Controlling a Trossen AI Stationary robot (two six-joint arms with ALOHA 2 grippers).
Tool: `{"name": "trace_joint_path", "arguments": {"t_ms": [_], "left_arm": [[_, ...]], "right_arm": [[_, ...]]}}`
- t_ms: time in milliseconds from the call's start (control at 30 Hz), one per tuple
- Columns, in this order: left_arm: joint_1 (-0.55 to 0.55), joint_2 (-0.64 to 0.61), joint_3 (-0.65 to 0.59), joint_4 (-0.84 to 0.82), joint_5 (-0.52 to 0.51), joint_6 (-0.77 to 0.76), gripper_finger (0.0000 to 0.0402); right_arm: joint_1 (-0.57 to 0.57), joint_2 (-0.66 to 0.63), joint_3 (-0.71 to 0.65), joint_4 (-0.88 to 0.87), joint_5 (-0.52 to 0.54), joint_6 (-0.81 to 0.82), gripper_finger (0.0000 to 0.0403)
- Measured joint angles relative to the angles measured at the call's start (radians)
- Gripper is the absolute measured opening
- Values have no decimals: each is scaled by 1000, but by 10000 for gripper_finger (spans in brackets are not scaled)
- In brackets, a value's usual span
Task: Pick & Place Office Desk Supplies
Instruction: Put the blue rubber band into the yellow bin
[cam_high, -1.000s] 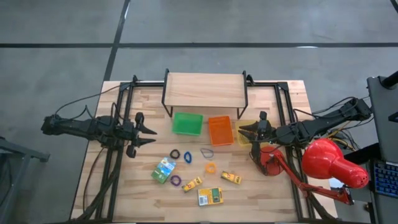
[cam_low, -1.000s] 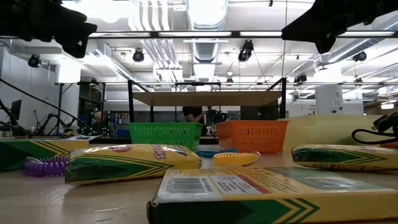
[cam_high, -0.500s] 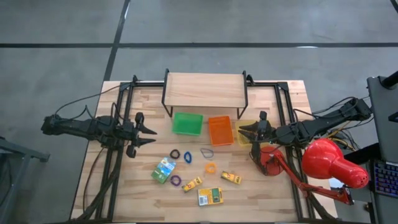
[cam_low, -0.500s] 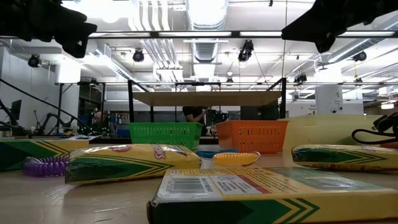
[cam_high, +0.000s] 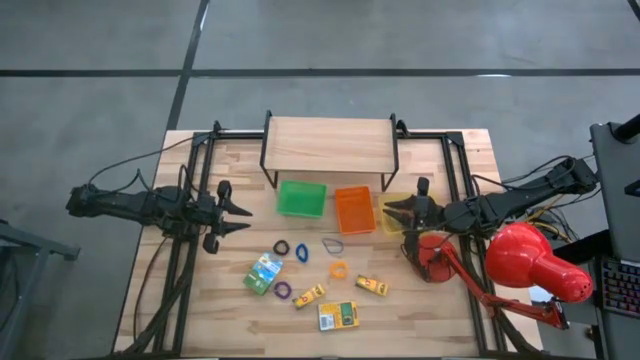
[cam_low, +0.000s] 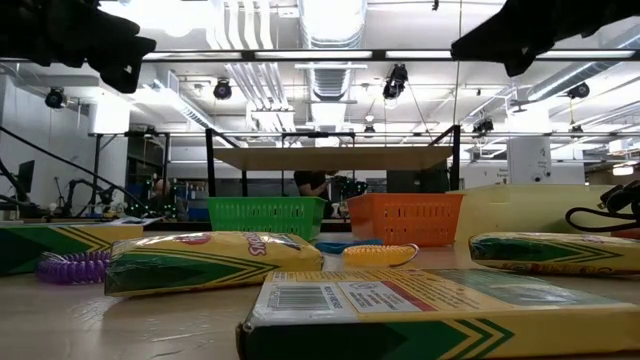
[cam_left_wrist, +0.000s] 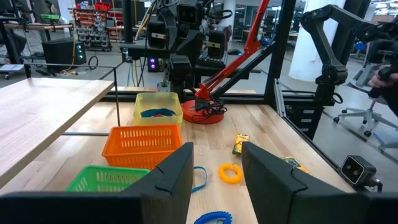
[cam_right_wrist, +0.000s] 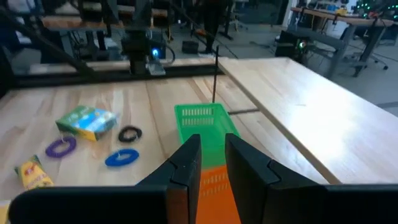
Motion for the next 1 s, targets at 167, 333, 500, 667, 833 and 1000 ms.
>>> {"name": "trace_joint_path", "arguments": {"t_ms": [167, 333, 500, 667, 833, 1000], "left_arm": [[0, 0, 0, 0, 0, 0, 142], [0, 0, 0, 0, 0, 0, 142], [0, 0, 0, 0, 0, 0, 142], [0, 0, 0, -1, 0, 0, 142], [0, 0, 0, -2, 0, 0, 142], [0, 0, 0, -2, 0, 0, 142]], "right_arm": [[0, 0, 0, 116, -8, -54, 68], [0, 29, 0, 174, -142, -280, 68], [0, 139, 1, 181, -267, -401, 68], [-8, 288, 43, 181, -324, -296, 68], [-37, 453, 111, 179, -338, -236, 68], [-42, 612, 182, 180, -350, -268, 70]]}}
